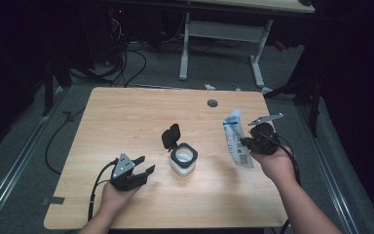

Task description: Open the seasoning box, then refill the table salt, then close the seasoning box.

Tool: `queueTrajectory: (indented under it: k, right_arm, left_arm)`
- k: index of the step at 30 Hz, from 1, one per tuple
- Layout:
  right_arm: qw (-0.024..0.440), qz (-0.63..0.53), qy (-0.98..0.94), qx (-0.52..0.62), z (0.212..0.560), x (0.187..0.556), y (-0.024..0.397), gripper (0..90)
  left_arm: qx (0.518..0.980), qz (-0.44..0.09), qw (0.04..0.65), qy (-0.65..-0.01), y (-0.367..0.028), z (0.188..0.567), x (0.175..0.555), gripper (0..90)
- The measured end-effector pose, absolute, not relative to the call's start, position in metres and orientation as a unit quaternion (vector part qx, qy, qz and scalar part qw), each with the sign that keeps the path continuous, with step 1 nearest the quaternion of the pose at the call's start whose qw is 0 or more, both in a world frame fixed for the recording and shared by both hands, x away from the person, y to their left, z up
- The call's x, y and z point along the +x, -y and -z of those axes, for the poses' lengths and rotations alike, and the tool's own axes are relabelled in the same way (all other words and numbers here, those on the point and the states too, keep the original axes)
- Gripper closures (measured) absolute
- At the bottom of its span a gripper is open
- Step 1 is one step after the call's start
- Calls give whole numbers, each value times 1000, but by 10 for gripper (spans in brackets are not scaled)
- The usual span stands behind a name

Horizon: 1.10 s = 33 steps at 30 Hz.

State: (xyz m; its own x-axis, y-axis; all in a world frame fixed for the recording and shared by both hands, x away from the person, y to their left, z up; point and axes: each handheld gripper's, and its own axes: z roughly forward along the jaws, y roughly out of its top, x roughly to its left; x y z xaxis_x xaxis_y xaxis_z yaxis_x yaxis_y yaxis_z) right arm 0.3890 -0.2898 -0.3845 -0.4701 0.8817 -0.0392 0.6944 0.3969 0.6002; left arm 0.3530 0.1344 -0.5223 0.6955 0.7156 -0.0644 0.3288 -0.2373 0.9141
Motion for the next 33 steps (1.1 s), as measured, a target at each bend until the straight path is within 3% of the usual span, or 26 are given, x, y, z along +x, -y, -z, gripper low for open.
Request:
queueTrajectory:
  k: [33]
  right_arm:
    - [224,-341,-760,506,410,371,315,891]
  left_arm:
    - [763,-187,511,-349,-136,522,356,456]
